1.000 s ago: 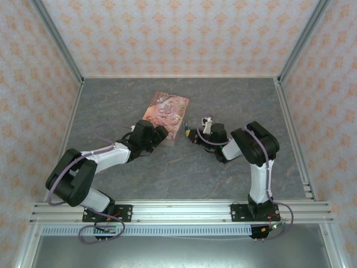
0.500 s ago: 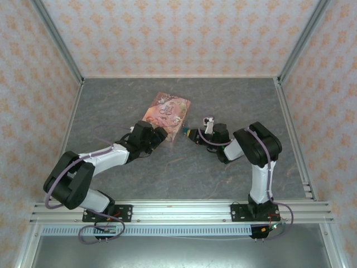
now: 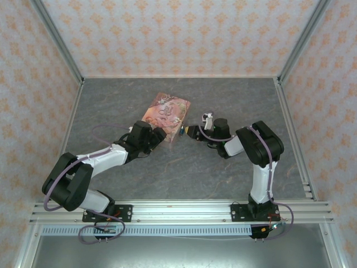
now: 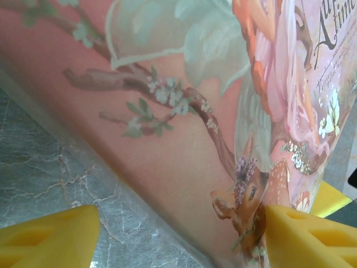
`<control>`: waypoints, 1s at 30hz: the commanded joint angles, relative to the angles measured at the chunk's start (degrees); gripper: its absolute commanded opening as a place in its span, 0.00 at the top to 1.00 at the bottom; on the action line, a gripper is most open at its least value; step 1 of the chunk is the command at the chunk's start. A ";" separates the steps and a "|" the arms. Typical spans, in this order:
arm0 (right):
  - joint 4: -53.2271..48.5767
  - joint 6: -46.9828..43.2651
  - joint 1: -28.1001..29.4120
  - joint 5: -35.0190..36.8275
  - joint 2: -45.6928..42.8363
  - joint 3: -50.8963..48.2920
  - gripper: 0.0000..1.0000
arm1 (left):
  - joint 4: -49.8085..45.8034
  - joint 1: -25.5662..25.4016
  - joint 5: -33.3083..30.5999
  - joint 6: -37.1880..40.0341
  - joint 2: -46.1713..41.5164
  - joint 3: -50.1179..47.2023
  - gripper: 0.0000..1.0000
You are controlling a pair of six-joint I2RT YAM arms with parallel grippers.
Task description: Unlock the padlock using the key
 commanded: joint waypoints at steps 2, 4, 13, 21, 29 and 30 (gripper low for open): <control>2.06 -0.86 -0.22 -2.74 1.80 1.76 0.56 | -13.67 1.40 -3.00 1.81 1.38 -3.85 0.25; 4.43 0.16 -0.13 -4.14 2.49 2.02 0.55 | -13.57 1.42 -2.89 1.77 1.33 -3.91 0.25; 12.69 3.76 -1.09 -4.29 5.81 1.96 0.56 | -13.39 2.45 -2.49 2.46 0.89 -4.77 0.25; 18.73 3.89 -1.43 -8.71 7.40 2.07 0.40 | -14.87 5.16 -2.82 3.52 -2.56 -7.06 0.24; 17.82 3.36 1.21 -8.52 9.08 4.07 0.31 | -15.89 5.84 -3.24 3.90 -4.19 -7.24 0.24; 17.42 3.41 1.53 -8.42 9.25 4.59 0.30 | -15.98 5.92 -3.27 3.96 -4.34 -7.29 0.24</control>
